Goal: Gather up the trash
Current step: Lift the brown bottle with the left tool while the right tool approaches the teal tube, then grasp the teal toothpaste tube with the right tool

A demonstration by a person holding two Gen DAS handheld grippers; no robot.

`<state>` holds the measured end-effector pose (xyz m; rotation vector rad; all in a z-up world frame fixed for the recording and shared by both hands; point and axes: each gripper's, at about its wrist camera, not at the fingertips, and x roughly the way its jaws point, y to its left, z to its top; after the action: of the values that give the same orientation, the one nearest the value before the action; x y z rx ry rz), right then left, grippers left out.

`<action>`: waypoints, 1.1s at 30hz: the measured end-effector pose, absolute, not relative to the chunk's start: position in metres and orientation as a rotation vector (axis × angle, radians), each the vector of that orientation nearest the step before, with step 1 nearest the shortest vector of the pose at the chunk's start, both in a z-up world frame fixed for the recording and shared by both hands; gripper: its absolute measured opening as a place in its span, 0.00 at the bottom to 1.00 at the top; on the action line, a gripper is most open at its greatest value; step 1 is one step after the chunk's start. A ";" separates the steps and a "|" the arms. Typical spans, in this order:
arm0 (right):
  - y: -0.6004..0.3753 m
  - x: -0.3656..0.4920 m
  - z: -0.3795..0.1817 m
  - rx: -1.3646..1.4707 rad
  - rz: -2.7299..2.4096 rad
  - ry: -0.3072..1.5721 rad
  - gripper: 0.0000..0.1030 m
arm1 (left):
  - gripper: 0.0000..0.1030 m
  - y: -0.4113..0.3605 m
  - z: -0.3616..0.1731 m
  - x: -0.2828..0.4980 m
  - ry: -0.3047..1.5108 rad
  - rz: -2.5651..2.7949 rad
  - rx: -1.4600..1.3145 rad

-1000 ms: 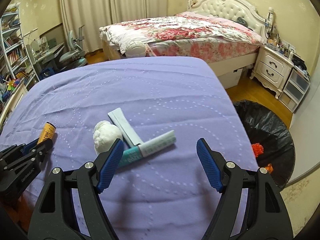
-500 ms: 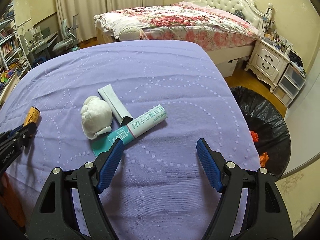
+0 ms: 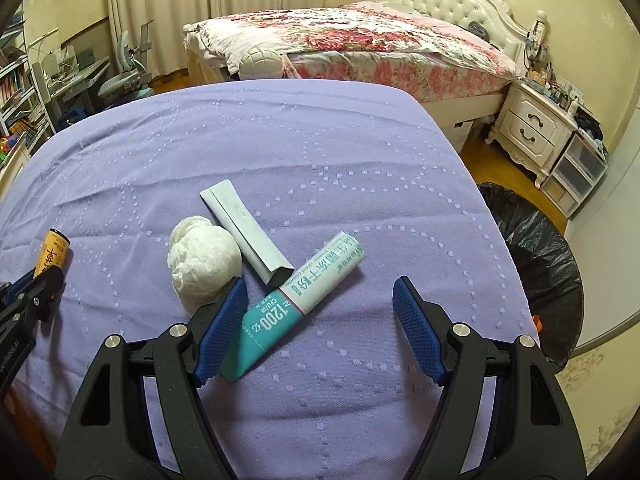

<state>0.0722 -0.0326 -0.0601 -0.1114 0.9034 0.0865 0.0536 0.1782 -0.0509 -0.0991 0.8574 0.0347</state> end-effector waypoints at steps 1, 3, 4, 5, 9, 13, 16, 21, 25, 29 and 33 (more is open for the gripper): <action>-0.035 0.071 -0.060 -0.112 0.085 0.906 0.72 | 0.24 0.179 -0.051 0.054 0.857 0.034 -0.101; -0.041 0.067 -0.060 -0.114 0.080 0.908 0.71 | 0.24 0.179 -0.051 0.054 0.858 0.032 -0.103; -0.042 0.066 -0.060 -0.114 0.079 0.909 0.72 | 0.24 0.179 -0.051 0.054 0.857 0.031 -0.105; -0.045 0.065 -0.060 -0.117 0.077 0.911 0.72 | 0.24 0.180 -0.052 0.054 0.857 0.030 -0.107; -0.056 0.059 -0.060 -0.114 0.080 0.914 0.71 | 0.24 0.179 -0.052 0.054 0.857 0.030 -0.107; -0.059 0.058 -0.060 -0.110 0.084 0.912 0.71 | 0.24 0.179 -0.052 0.054 0.856 0.031 -0.102; -0.057 0.059 -0.059 -0.117 0.090 0.906 0.71 | 0.24 0.180 -0.053 0.053 0.856 0.033 -0.105; -0.059 0.055 -0.060 -0.128 0.108 0.913 0.62 | 0.24 0.180 -0.053 0.053 0.857 0.033 -0.107; -0.068 0.053 -0.058 -0.117 0.087 0.911 0.62 | 0.24 0.179 -0.054 0.054 0.856 0.033 -0.105; -0.067 0.055 -0.052 -0.107 0.101 0.892 0.62 | 0.24 0.177 -0.053 0.054 0.855 0.033 -0.098; -0.060 0.061 -0.052 -0.107 0.136 0.892 0.51 | 0.24 0.177 -0.052 0.054 0.856 0.035 -0.097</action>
<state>0.0612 -0.0605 -0.0517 -0.1068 0.8916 0.1357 0.0538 0.1770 -0.0524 -0.0968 0.8562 0.0347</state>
